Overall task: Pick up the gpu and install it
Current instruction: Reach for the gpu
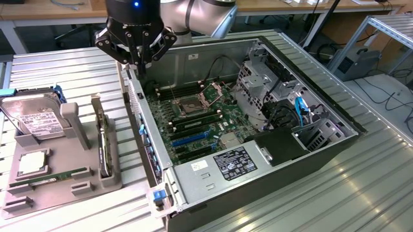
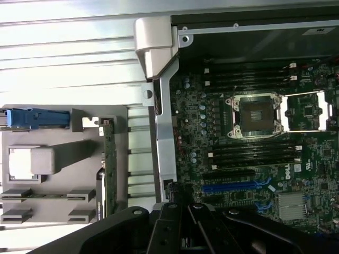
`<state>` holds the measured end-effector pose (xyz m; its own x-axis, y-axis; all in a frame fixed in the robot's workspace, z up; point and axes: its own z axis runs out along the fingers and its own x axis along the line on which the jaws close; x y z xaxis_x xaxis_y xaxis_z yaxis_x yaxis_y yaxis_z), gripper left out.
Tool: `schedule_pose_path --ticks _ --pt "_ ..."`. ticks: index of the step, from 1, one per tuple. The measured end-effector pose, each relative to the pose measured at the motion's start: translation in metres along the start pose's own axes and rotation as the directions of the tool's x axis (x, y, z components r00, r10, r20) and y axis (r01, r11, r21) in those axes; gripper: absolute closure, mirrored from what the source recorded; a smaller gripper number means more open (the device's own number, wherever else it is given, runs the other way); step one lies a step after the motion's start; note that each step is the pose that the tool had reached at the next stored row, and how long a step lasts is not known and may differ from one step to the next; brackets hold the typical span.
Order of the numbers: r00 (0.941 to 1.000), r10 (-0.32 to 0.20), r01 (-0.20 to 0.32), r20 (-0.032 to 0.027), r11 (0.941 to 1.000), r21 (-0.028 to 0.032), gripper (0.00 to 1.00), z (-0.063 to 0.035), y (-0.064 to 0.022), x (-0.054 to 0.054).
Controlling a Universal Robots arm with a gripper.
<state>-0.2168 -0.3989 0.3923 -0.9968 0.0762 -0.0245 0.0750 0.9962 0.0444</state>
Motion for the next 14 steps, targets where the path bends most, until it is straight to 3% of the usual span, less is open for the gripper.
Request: schedule_pose_path --ticks 14 --pt "1.0 0.0 0.0 0.0 1.0 0.0 0.89 0.0 -0.0004 0.0048"
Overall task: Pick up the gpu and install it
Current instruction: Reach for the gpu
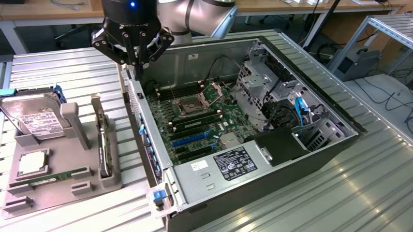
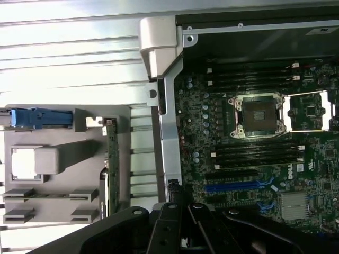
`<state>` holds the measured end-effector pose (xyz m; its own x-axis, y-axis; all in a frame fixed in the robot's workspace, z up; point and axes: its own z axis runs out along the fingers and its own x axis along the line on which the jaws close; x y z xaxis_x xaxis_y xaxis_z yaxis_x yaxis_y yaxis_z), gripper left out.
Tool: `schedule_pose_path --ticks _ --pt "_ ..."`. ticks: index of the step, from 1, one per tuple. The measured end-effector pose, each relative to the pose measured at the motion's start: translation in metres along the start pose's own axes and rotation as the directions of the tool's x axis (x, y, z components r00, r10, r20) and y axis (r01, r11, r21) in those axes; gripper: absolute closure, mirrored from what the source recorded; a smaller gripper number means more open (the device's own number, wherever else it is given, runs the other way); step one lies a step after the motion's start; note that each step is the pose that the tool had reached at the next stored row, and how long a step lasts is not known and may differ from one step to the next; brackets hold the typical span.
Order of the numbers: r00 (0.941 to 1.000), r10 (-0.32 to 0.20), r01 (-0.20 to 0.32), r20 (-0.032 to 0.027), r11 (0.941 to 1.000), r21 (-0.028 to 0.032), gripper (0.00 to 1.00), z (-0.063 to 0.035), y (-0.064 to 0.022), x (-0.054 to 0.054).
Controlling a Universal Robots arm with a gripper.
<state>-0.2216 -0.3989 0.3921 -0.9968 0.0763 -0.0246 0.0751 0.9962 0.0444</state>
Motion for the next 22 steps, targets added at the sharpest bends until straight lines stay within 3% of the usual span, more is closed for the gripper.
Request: schedule_pose_path --ticks 22 --pt "1.0 0.0 0.0 0.0 1.0 0.0 0.89 -0.0001 -0.001 0.012"
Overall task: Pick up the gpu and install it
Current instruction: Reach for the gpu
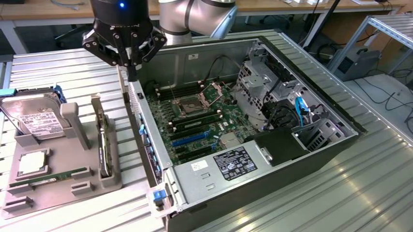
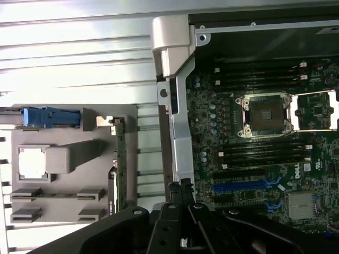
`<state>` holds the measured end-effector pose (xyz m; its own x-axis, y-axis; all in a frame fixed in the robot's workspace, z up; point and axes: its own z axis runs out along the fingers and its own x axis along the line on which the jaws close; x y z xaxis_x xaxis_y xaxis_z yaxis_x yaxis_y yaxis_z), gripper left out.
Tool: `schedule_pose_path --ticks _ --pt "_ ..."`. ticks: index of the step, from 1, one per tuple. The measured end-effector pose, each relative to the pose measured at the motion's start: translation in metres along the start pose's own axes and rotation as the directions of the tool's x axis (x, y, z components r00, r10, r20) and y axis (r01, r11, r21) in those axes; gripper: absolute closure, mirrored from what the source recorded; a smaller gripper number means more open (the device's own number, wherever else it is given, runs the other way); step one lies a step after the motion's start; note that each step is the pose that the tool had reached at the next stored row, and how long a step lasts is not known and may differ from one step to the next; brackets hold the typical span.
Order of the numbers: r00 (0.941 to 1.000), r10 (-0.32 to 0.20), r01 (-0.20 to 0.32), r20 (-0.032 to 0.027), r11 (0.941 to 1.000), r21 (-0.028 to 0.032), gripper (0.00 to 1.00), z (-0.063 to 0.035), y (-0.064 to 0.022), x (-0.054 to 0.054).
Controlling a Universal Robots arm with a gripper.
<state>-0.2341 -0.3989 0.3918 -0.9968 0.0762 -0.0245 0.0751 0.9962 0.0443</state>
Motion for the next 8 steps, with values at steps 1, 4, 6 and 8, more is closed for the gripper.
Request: schedule_pose_path --ticks 1,4,6,8 --pt "1.0 0.0 0.0 0.0 1.0 0.0 0.89 0.0 0.0 0.0005" --pt "1.0 0.0 0.0 0.0001 1.0 -0.0001 0.89 0.0 -0.0002 0.002" --pt "1.0 0.0 0.0 0.0001 1.0 -0.0001 0.89 0.0 -0.0002 0.0029" --pt "1.0 0.0 0.0 0.0 1.0 0.0 0.89 0.0 -0.0003 0.004"
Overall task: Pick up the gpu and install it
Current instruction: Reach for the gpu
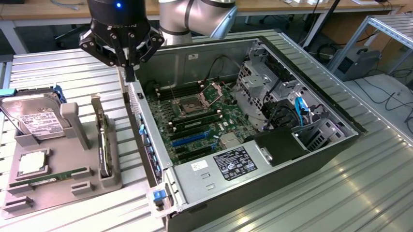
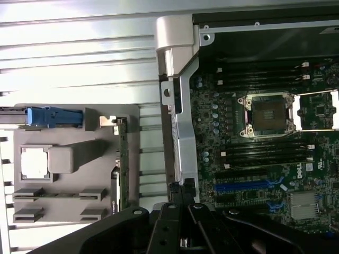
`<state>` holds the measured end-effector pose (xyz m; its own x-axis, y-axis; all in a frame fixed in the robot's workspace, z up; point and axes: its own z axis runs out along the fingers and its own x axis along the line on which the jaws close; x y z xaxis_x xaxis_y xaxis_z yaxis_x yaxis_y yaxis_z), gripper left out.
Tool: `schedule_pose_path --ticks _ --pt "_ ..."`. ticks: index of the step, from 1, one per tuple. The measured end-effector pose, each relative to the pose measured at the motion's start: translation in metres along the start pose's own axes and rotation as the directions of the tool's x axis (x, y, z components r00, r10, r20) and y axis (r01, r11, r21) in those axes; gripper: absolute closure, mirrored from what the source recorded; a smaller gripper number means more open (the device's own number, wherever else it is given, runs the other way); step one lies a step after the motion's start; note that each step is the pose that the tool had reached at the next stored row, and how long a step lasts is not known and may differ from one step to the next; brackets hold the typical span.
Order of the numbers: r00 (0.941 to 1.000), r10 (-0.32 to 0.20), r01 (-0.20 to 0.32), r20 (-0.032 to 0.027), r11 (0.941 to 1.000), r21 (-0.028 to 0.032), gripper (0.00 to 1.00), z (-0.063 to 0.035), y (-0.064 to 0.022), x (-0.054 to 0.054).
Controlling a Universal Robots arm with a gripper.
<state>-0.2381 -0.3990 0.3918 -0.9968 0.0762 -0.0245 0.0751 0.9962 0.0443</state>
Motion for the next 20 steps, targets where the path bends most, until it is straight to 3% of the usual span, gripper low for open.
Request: schedule_pose_path --ticks 20 --pt "1.0 0.0 0.0 0.0001 1.0 -0.0001 0.89 0.0 -0.0009 0.013"
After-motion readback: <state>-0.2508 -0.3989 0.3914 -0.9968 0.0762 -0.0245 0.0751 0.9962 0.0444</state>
